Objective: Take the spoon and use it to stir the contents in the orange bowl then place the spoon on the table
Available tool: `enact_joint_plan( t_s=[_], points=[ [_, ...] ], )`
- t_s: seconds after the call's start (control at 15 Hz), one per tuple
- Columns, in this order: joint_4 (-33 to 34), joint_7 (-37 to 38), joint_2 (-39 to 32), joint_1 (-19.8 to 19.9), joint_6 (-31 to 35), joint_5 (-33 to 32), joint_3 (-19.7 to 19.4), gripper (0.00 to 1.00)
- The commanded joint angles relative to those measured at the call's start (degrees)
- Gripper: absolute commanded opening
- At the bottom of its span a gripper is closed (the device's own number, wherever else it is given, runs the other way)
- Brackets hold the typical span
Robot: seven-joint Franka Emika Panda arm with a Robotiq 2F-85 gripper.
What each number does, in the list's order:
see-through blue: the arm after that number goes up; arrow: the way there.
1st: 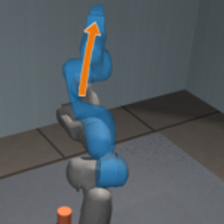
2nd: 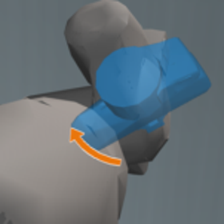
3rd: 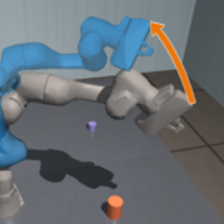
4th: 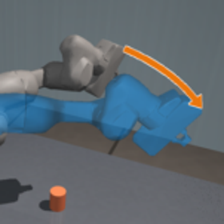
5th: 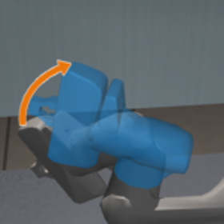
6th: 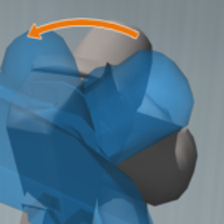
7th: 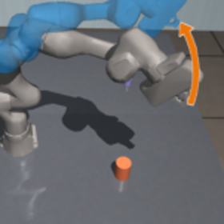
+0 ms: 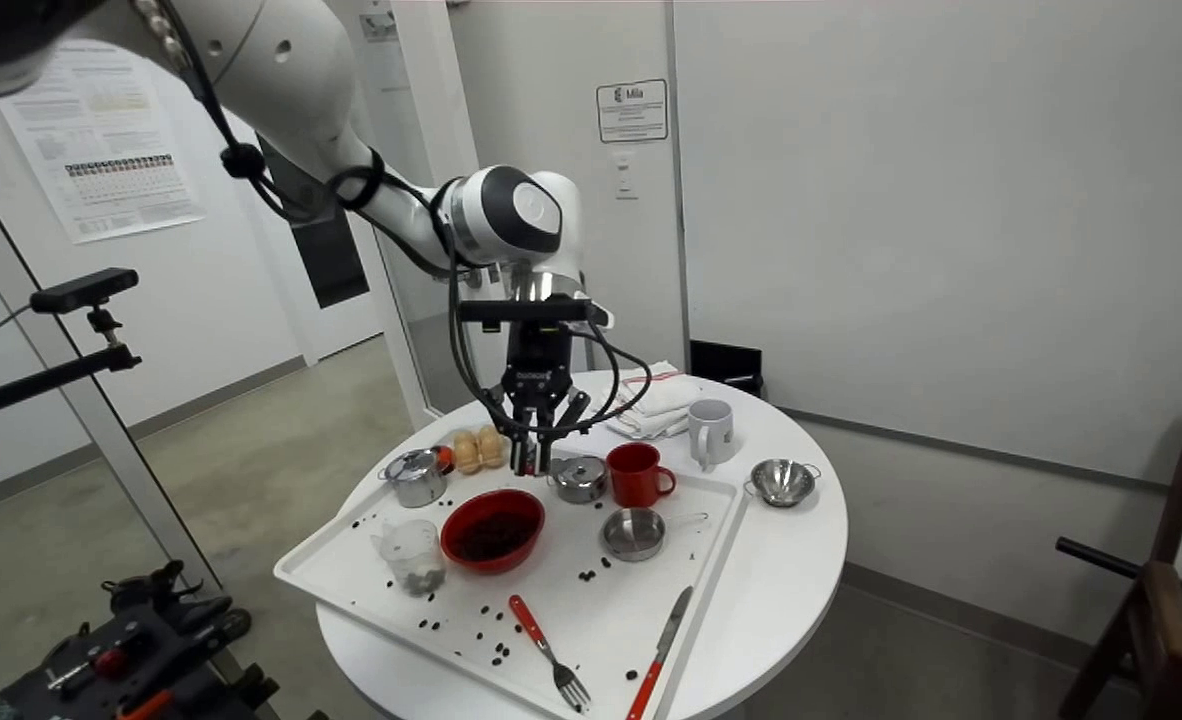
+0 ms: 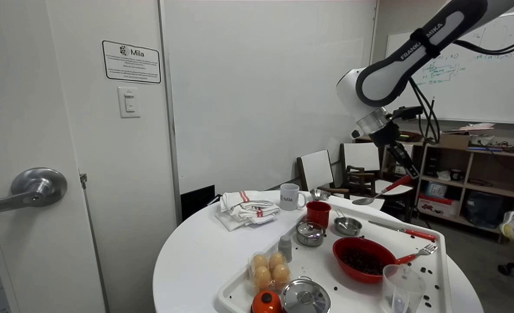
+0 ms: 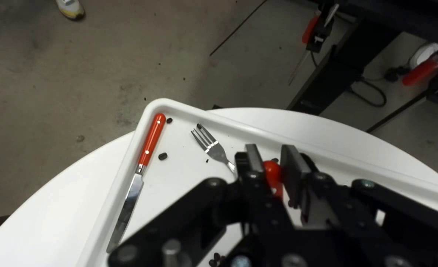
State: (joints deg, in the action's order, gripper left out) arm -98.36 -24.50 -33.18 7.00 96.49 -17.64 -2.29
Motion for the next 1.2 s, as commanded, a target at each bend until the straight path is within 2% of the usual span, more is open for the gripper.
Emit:
enact_joint_plan(
  t_s=[0.0, 0.6, 1.13],
  points=[
    [10.9, -0.7, -7.6, -2.5, -9.5, -3.7, -0.1, 0.08],
    [27.9, -3.8, -21.5, -9.1, -23.1, -10.7, 1.8, 0.08],
    [38.4, -6.3, -30.6, -14.5, -28.6, -17.7, 0.9, 0.08]
  ],
)
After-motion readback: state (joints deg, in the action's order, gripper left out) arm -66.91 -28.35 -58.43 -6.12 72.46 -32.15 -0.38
